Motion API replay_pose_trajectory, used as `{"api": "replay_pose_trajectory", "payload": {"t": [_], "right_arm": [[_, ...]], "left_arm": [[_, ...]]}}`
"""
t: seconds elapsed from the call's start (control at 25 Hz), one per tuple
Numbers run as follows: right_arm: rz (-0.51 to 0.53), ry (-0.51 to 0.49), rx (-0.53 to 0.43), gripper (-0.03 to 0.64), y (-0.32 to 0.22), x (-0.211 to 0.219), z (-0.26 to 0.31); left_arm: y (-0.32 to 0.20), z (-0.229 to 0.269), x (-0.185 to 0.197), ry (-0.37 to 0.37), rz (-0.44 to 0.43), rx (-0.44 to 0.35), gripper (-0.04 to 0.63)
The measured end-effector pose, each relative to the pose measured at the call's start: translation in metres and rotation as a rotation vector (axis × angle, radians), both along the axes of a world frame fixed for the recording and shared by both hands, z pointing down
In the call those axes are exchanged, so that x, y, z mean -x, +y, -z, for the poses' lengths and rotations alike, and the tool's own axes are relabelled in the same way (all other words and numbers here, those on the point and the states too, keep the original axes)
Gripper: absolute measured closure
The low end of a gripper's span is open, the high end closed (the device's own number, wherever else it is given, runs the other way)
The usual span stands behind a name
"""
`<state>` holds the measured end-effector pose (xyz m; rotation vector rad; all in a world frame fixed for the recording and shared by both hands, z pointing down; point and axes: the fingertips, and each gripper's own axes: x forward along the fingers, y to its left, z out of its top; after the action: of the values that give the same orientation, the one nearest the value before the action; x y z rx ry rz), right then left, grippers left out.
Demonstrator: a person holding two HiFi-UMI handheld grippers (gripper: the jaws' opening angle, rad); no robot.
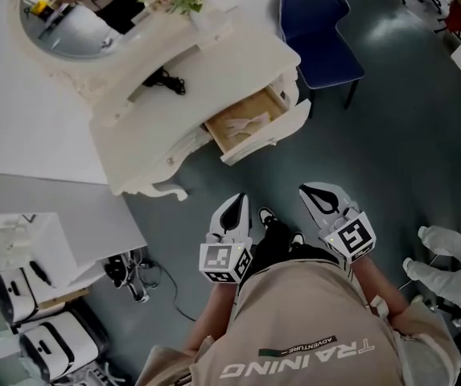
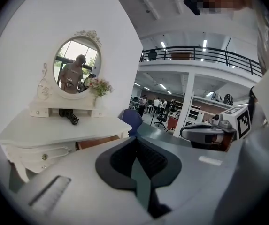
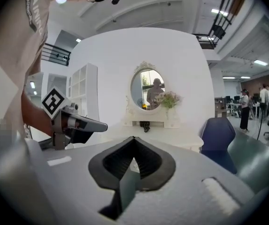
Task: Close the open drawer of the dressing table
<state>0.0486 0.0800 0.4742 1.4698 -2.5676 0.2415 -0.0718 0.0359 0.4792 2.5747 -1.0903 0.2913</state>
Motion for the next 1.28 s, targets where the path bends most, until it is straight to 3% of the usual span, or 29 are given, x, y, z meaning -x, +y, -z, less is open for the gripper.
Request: {"api": "replay_pose_trajectory", "payload": {"t": [0.2,0.44,0.76,0.92,1.28], "right_arm": [[0.003,0.096,-0.015,0.614,-0.033,0.007,0.008],[-0.061,0.083,-0.024,0.614,-0.069,0.003,0.017],[-0.115,0.054,0.025,0.614,-0.089,0.003,0.009],[-0.107,0.083,0.072,0.614,-0.092,0.001,-0.004],[-0.036,0.059,0.137,0.614,-0.123,-0.005,-0.030]], "left_arm": [[-0.034,0.007,0.012,0.014,0.005,-0.047,0.577],[-0.074,0.021,0.020,0.064,-0.022,-0.131,0.577],[-0.084,0.011,0.029,0.092,-0.041,-0.111,0.577],[-0.082,-0.005,0.035,0.103,-0.020,-0.062,0.577],[-0.093,-0.014,0.033,0.048,0.034,-0.024,0.578]]}}
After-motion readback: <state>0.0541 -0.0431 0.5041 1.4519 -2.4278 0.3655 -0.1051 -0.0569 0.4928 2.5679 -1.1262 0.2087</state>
